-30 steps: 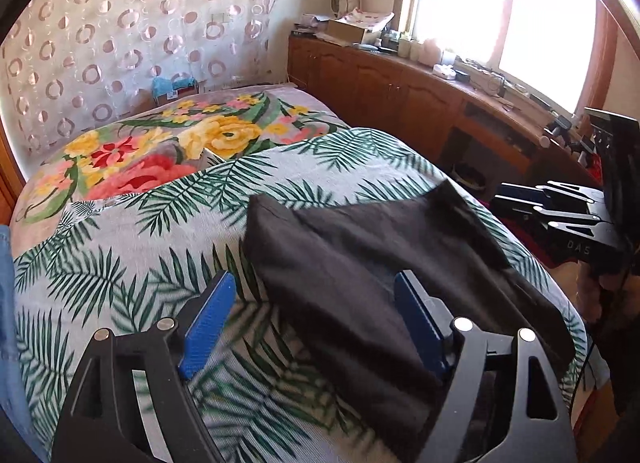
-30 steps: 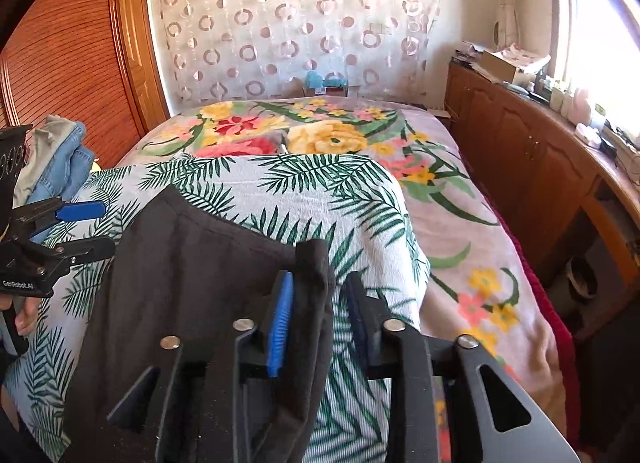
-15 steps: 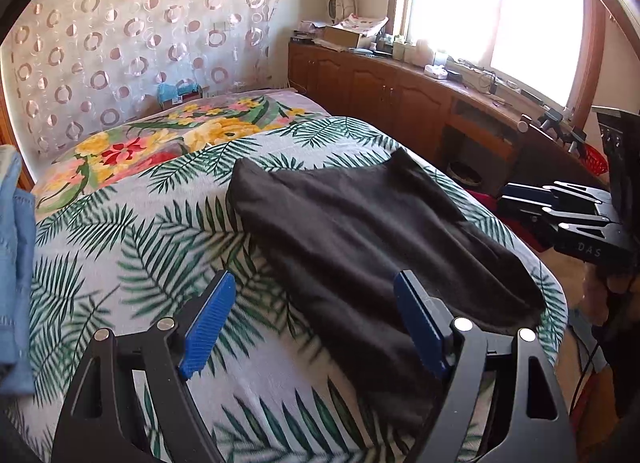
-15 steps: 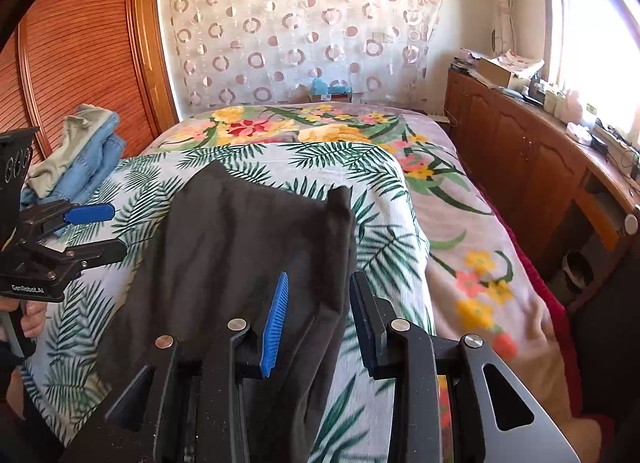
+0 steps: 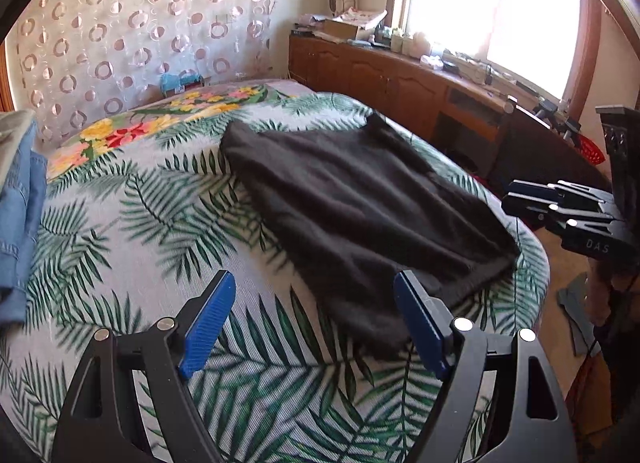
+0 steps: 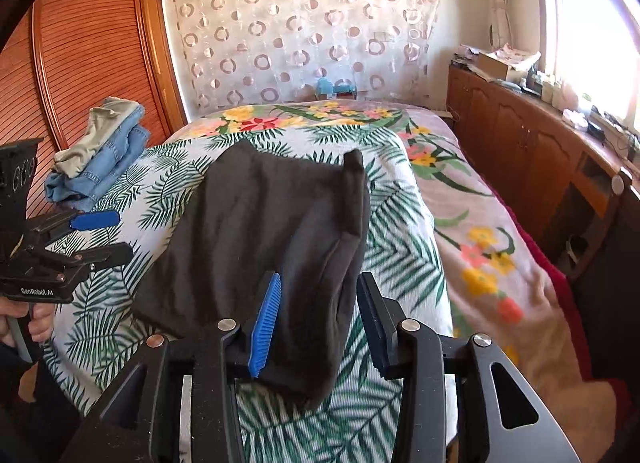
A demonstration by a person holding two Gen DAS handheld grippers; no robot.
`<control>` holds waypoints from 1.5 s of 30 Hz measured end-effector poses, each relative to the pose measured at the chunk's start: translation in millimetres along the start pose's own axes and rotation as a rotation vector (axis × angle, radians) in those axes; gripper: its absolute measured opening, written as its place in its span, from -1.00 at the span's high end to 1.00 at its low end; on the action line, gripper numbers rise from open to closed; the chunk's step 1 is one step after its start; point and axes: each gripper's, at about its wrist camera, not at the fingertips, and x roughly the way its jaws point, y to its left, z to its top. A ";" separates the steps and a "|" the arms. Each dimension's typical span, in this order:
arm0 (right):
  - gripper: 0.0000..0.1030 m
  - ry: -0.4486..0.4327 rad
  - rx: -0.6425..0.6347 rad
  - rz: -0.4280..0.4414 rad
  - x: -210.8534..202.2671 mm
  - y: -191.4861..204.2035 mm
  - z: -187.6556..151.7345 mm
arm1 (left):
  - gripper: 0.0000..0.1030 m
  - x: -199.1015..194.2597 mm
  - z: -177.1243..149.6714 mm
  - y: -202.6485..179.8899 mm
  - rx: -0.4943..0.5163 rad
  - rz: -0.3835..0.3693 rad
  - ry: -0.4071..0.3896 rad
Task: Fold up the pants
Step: 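Lower the left gripper to the shorts' waistband and close on it, then close the right gripper on the waistband while the left gripper holds it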
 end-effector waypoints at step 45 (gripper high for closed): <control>0.20 0.091 0.046 0.011 21.2 9.8 -25.2 | 0.67 2.1 -39.2 -23.8 -0.047 -0.121 0.030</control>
